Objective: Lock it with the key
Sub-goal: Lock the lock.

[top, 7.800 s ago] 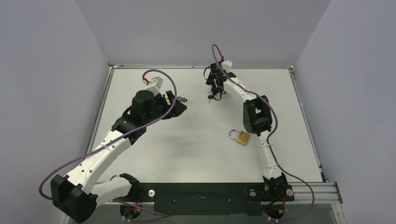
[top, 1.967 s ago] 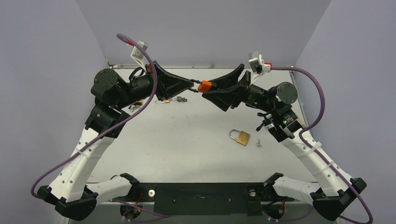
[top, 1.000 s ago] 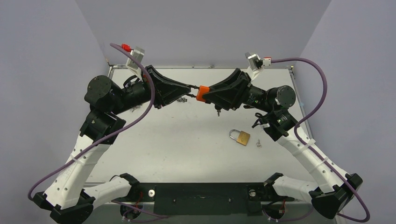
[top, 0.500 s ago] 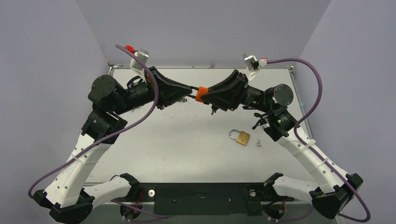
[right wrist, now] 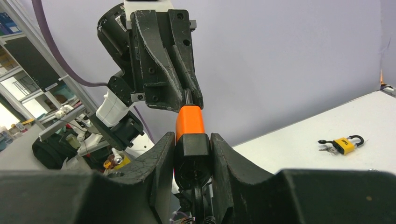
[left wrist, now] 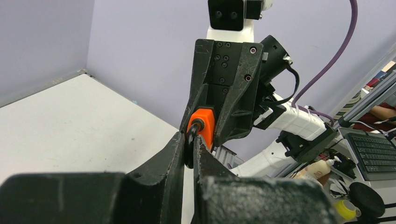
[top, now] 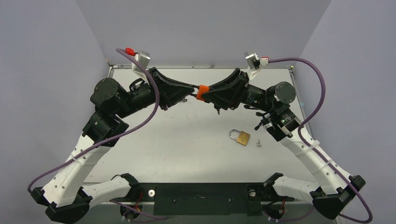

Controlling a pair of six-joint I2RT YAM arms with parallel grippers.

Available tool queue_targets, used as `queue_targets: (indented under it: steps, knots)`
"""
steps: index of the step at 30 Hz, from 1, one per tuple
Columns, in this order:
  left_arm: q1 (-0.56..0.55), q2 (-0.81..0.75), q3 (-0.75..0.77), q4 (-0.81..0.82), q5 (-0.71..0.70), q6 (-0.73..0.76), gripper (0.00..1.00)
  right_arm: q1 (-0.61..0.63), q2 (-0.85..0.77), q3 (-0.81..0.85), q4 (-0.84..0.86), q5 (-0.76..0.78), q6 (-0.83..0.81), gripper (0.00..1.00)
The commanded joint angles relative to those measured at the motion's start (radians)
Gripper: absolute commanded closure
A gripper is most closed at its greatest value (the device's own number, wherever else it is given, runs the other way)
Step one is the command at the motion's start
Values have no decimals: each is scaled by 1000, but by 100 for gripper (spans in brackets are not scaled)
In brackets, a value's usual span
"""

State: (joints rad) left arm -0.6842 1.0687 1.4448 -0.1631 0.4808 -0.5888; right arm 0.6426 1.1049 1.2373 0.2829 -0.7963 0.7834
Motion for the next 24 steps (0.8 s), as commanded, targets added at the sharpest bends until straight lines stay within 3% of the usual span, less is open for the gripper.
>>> queue_targets:
  steps: [1, 24]
  knots:
    - [-92, 68, -21, -123, 34, 37, 100, 39, 22, 69, 61, 63, -40, 100]
    - [-202, 119, -13, -115, -7, 38, 100, 65, 53, 98, 17, 80, -78, 100]
